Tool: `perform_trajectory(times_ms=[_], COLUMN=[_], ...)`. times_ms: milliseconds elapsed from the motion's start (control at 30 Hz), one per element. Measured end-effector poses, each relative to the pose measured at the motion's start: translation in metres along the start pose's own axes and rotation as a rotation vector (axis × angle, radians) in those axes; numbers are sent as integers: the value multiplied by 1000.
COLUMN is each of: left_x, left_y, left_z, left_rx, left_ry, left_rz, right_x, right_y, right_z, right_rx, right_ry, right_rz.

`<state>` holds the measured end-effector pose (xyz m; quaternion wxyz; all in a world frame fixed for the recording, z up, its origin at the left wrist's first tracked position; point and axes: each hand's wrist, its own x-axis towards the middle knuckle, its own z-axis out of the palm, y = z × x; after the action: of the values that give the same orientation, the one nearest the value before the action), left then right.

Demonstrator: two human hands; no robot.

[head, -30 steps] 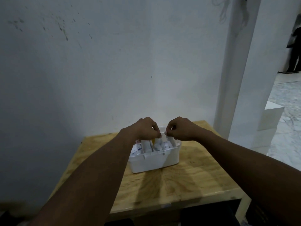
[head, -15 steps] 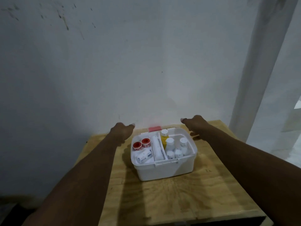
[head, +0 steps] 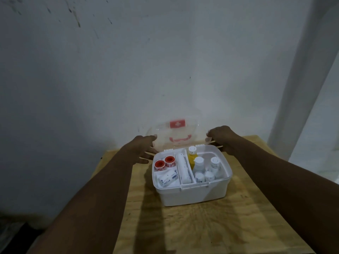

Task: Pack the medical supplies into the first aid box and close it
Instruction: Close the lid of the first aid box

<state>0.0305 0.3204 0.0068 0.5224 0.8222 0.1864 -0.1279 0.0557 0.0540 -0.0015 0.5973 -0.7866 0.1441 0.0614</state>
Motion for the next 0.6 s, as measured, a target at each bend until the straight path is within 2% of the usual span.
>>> perform_trajectory(times_ms=[233,600], left_x=[-24,-79], left_y=[9,6], left_z=[-11,-17], left_rx=[-52,-14], left_ry=[18,36], left_rz=[82,91], right_x=[-27,-83], right_y=[-20,-13], right_z=[-16,-48], right_rx=[31,-14], right_ry=[-10,-20], right_rz=[-96,-158])
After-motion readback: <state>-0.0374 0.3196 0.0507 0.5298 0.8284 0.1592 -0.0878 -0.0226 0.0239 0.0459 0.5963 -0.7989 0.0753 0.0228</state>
